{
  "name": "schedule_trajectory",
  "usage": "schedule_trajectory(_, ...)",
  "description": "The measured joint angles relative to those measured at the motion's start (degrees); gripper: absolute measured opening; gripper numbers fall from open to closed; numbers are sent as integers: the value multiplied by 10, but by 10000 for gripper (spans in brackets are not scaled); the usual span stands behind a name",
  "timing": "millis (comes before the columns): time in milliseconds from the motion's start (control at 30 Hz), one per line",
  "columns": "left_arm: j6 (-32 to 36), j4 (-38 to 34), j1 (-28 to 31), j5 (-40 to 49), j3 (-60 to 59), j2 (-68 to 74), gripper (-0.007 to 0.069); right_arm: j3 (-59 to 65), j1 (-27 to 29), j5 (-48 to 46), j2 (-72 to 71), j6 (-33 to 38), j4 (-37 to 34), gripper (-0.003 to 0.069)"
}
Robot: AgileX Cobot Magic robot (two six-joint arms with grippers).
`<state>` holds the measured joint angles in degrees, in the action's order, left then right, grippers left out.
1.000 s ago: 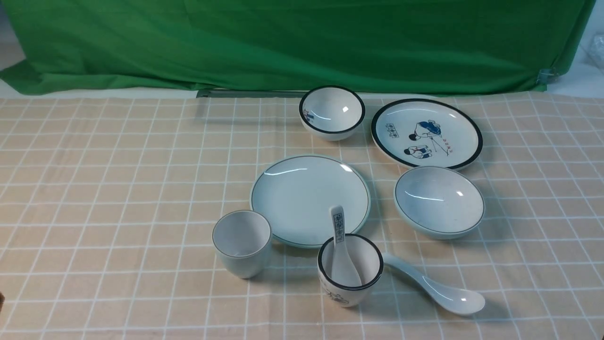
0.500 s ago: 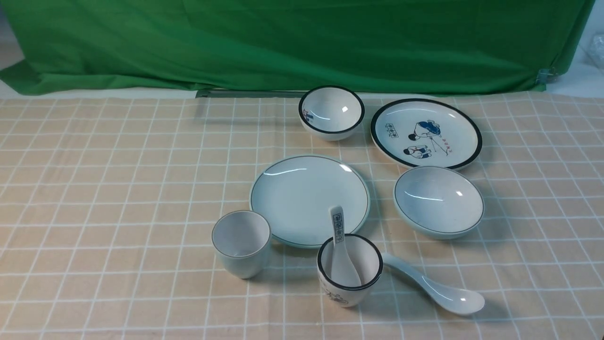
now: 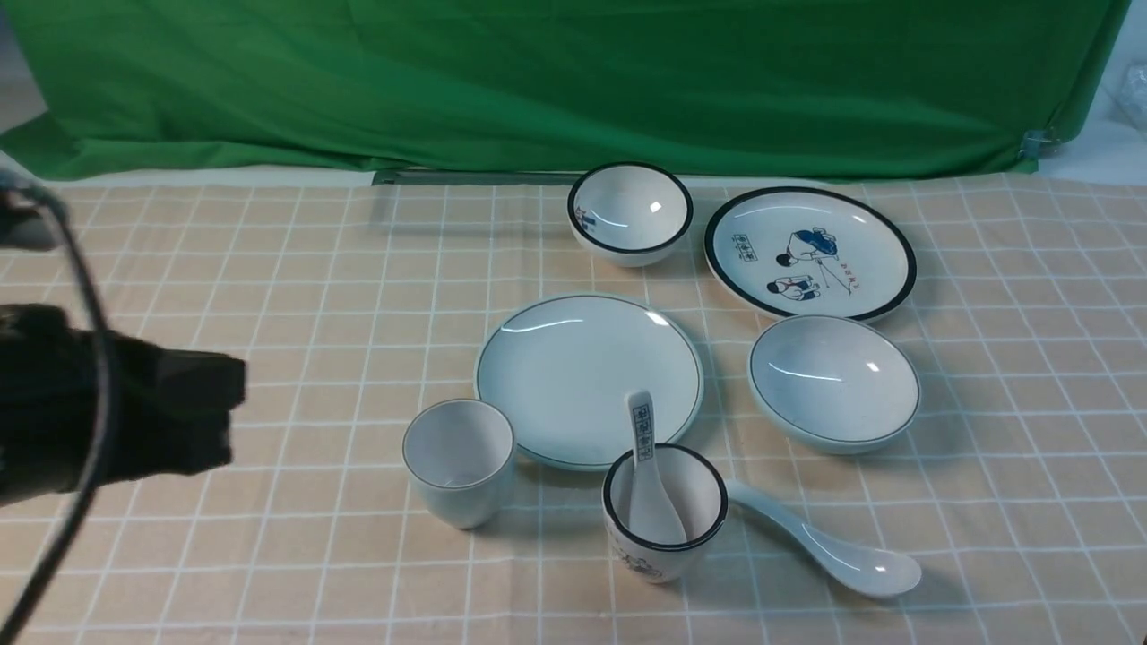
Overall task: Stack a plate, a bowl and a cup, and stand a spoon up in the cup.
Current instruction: Use the right arm to grab a blue rice bowl
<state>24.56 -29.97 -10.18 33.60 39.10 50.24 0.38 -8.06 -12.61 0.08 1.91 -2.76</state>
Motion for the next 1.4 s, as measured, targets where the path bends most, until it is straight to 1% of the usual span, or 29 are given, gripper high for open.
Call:
schedule_trajectory(33,4,3,-15,8,9,13,7,0,0,12,0,-13,-6,244)
schedule_trajectory(67,8,9,-43,25,26,33,7,0,0,46,0,-53,-25,244)
schedule_trajectory(100,9,11,-59,35,36,42,7,0,0,71,0,-89,-35,244)
schedule_trajectory(133,9,12,-62,36,36,43,7,0,0,76,0,-103,-37,244)
schedule_trajectory(167,10,13,-79,40,44,50,7,0,0,119,0,-158,-44,244)
schedule_trajectory(200,11,14,-88,39,46,51,7,0,0,140,0,-177,-49,244)
schedule_trajectory(267,19,12,-104,22,48,51,7,0,0,190,0,-281,-65,236)
schedule_trajectory(300,22,7,-106,13,48,51,7,-3,-1,187,1,-307,-65,223)
schedule_trajectory(333,23,4,-107,8,48,51,7,-6,-1,184,2,-315,-64,220)
schedule_trajectory(367,26,-6,-107,-7,48,51,7,-31,-8,143,16,-326,-63,194)
schedule_trajectory(433,37,-18,-109,-28,49,52,7,-95,-29,70,72,-280,-62,157)
schedule_trajectory(533,50,-26,-109,-42,50,53,7,-206,-73,-41,176,-156,-62,135)
schedule_trajectory(567,57,-26,-109,-45,50,53,7,-260,-91,-101,238,-101,-61,134)
schedule_trajectory(600,58,-26,-109,-45,50,53,7,-260,-95,-112,249,-101,-61,134)
schedule_trajectory(633,67,-26,-109,-44,50,53,7,-329,-122,-185,338,-38,-56,134)
schedule_trajectory(667,71,-26,-109,-41,50,51,7,-368,-137,-222,393,-3,-51,135)
schedule_trajectory(767,73,-26,-109,-29,50,34,7,-465,-171,-281,541,89,-34,155)
schedule_trajectory(867,74,-26,-109,-21,50,-4,7,-532,-185,-284,662,172,-25,225)
schedule_trajectory(900,74,-26,-109,-21,50,-4,7,-540,-185,-283,671,176,-25,231)
schedule_trajectory(933,74,-26,-109,-14,50,-28,7,-564,-186,-282,724,200,-23,282)
schedule_trajectory(967,74,-26,-109,-10,50,-37,7,-584,-187,-280,752,216,-22,314)
schedule_trajectory(1000,74,-25,-109,-2,50,-55,7,-603,-187,-280,794,231,-20,360)
schedule_trajectory(1067,74,-25,-109,16,50,-84,7,-641,-184,-281,862,258,-20,429)
schedule_trajectory(1100,74,-25,-109,25,50,-94,7,-652,-183,-281,879,267,-19,450)
schedule_trajectory(1167,74,-25,-109,37,50,-108,7,-668,-178,-280,915,282,-19,476)
schedule_trajectory(1200,74,-24,-109,47,50,-123,7,-682,-172,-273,955,297,-19,492)
schedule_trajectory(1400,73,-22,-109,62,50,-148,7,-705,-148,-234,1037,318,-18,501)
